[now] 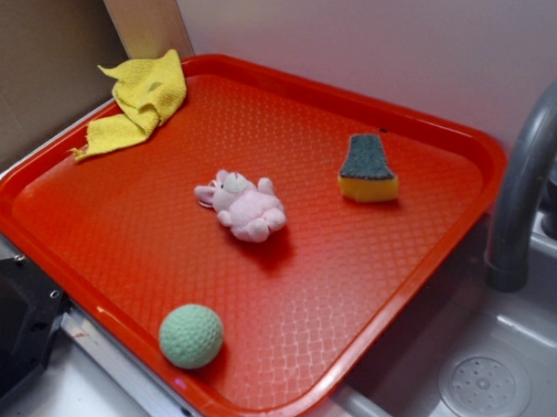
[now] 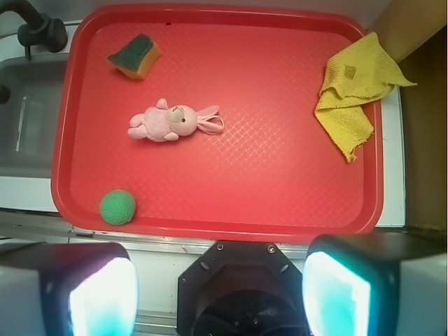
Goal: Grab the pink bunny.
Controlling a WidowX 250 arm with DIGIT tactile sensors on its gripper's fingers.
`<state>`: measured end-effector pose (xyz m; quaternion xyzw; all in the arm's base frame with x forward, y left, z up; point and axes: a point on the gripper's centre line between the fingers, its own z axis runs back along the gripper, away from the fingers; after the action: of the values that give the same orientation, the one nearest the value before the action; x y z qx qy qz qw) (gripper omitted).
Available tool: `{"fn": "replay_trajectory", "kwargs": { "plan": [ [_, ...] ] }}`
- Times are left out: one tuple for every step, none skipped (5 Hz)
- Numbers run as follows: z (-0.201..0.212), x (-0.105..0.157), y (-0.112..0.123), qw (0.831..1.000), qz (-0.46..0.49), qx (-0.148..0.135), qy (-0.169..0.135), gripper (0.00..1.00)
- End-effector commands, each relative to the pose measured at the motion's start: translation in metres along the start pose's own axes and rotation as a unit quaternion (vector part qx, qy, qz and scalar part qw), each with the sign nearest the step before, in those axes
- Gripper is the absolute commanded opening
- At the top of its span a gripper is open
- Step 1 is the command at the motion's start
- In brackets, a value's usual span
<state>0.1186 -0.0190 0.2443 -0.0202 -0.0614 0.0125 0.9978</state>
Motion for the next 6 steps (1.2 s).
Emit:
{"fn": "replay_trajectory", "kwargs": {
  "plan": [
    [0.000,0.000,0.000,1.000,0.000,0.000,0.000,1.00],
    [-0.011,0.033,-0.019,0.991,-0.124,-0.026,-0.047,1.00],
    [-0.040,0.054,-0.033,0.967,-0.252,-0.009,-0.041,1.00],
    [-0.092,0.059,-0.037,0.930,-0.365,-0.046,-0.006,1.00],
    [-0.134,0.060,-0.026,0.877,-0.477,-0.062,0.009,1.00],
    [-0.172,0.066,-0.032,0.825,-0.560,-0.065,-0.030,1.00]
  ]
}}
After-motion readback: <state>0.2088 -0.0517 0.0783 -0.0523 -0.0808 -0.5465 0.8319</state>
